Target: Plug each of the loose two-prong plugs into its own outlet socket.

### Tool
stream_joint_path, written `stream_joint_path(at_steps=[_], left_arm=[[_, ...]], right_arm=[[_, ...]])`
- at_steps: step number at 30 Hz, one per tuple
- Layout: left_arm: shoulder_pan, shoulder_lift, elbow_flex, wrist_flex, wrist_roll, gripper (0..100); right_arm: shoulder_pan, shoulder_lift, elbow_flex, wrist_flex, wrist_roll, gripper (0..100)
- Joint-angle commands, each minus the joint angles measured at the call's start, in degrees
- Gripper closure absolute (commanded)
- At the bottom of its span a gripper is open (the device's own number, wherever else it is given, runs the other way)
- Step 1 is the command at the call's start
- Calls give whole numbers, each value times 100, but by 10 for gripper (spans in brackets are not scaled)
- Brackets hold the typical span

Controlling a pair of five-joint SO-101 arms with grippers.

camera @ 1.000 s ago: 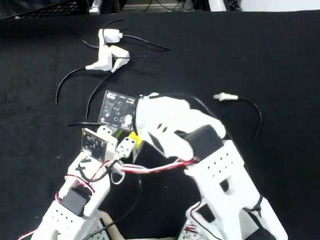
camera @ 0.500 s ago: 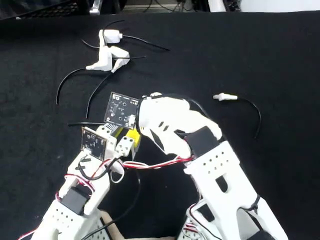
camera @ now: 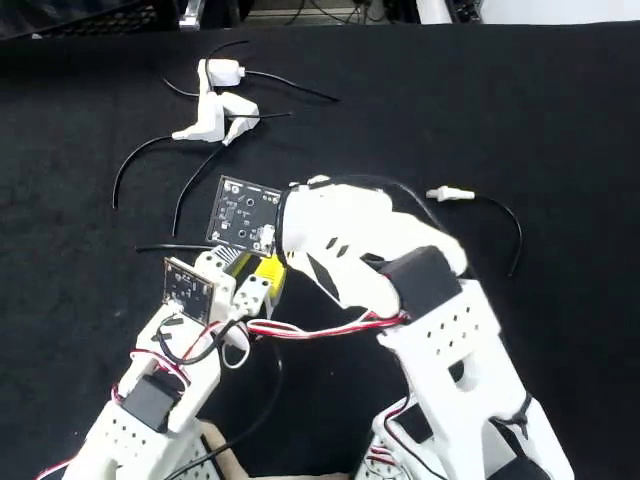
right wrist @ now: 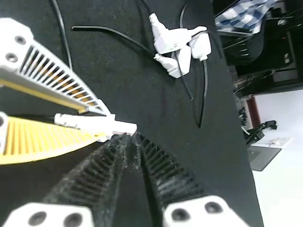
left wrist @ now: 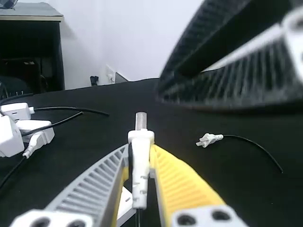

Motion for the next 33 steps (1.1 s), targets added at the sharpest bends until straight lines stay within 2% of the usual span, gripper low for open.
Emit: stream_joint_path(at_steps=[1,14,22,33], left_arm=[[48,-62,92,123,-44,971],[215,-70,84,176,-44,971],[48,-387,40,220,-44,971],[-66,-431,66,229,-44,971]], right_arm=[[9,-48,-356,53,26,986],[-185,-40,989,-1275,18,986],[475,-40,1815,-1837,18,986],[624,-92,2176,-2127,-26,986]])
